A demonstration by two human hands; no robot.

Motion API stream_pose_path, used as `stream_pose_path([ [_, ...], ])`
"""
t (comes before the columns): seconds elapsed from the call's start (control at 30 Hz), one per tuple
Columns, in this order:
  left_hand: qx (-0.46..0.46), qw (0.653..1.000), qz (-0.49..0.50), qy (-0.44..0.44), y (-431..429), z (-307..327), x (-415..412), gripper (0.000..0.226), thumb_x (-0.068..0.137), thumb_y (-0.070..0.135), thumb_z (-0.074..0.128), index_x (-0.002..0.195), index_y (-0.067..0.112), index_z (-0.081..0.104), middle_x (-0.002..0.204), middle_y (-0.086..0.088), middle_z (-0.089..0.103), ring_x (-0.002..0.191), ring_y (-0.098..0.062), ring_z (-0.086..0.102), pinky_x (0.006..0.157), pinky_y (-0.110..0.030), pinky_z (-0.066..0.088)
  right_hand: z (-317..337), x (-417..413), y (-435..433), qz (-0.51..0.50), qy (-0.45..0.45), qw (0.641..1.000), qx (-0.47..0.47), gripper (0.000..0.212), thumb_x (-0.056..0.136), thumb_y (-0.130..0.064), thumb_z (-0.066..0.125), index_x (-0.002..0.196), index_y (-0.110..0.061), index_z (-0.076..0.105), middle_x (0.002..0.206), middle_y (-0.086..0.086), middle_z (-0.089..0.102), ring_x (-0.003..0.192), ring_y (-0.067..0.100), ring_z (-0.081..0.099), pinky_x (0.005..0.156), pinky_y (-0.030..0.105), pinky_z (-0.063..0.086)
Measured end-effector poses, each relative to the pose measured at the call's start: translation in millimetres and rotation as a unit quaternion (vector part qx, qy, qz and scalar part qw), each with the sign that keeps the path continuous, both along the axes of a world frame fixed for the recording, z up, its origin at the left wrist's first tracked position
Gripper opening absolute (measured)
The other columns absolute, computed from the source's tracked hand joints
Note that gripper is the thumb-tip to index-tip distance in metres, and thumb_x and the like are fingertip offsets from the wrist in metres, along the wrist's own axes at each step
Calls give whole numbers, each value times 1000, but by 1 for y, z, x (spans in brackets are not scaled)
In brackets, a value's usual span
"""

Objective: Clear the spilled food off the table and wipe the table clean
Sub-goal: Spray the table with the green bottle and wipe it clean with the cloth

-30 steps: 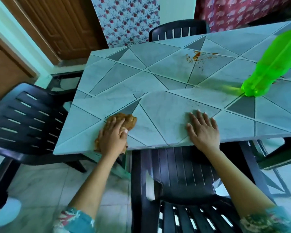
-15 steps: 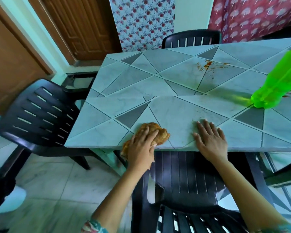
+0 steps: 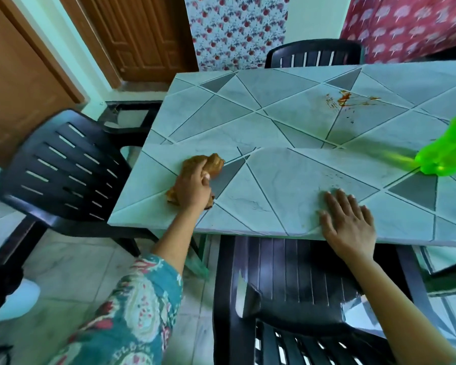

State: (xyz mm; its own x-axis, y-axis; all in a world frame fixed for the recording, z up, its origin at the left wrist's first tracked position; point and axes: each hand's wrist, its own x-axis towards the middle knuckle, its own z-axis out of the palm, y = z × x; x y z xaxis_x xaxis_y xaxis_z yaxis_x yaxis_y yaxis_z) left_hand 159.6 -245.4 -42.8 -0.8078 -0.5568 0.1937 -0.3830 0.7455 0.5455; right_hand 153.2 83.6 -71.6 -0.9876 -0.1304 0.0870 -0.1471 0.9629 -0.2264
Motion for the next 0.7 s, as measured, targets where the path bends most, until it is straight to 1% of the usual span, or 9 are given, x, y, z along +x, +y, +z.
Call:
stream_pose_path([
  [0.07,2,997,-76,10,55,-7,-2,44,86,12,55,128,22,56,126,-12,59,112,-31,55,95,-38,43,1,0,1,1,-9,1000,6,77,80,-60,4,145,-29,31,155,-2,23,143,20,19,113,35,10],
  [0.13,-21,984,-169,51,111,-10,11,43,81,13,56,123,18,61,121,-16,62,109,-32,59,96,-42,44,3,-2,3,4,-21,1000,9,79,78,-62,1,146,-30,27,156,-3,18,144,18,15,114,34,8],
  [0.23,-23,954,-293,55,139,-12,47,47,79,13,56,125,21,58,129,-13,59,117,-28,56,100,-45,41,6,-4,4,13,-40,999,9,83,75,-64,-1,147,-31,22,157,-4,14,145,17,12,114,34,7],
  [0.3,-48,955,-285,65,109,-16,70,48,80,12,55,127,22,56,130,-11,57,118,-27,55,102,-44,41,7,-4,6,15,-48,999,13,83,75,-65,-2,148,-32,20,157,-4,13,145,16,10,114,33,6],
  [0.37,-96,969,-208,95,59,-23,88,46,82,16,50,127,19,57,128,-11,59,114,-28,57,98,-40,42,6,-3,5,13,-44,999,15,82,75,-64,-1,148,-32,21,157,-4,14,145,17,11,114,34,6],
  [0.43,-89,981,-120,126,16,-25,94,45,82,19,46,124,13,59,124,-13,62,108,-31,59,94,-41,43,5,-3,3,15,-38,999,15,81,77,-64,-1,147,-31,23,157,-4,15,145,18,12,113,34,6],
  [0.5,-69,982,-89,150,16,-28,92,44,82,18,46,123,11,60,122,-13,63,107,-30,58,92,-44,43,5,-2,3,11,-44,999,18,81,76,-64,-1,148,-32,21,157,-4,14,145,17,11,113,33,5],
  [0.6,-70,970,-164,167,82,-32,92,43,84,13,45,125,19,54,123,-9,62,109,-26,54,96,-42,38,6,-3,5,11,-55,998,22,83,74,-65,-2,148,-33,19,157,-5,11,145,16,8,114,33,4],
  [0.7,-32,954,-254,154,150,-29,90,42,87,14,44,127,24,51,125,-5,61,114,-21,53,103,-43,34,10,-6,8,28,-89,995,-19,75,80,-61,11,147,-31,22,157,-5,11,145,14,6,114,32,3],
])
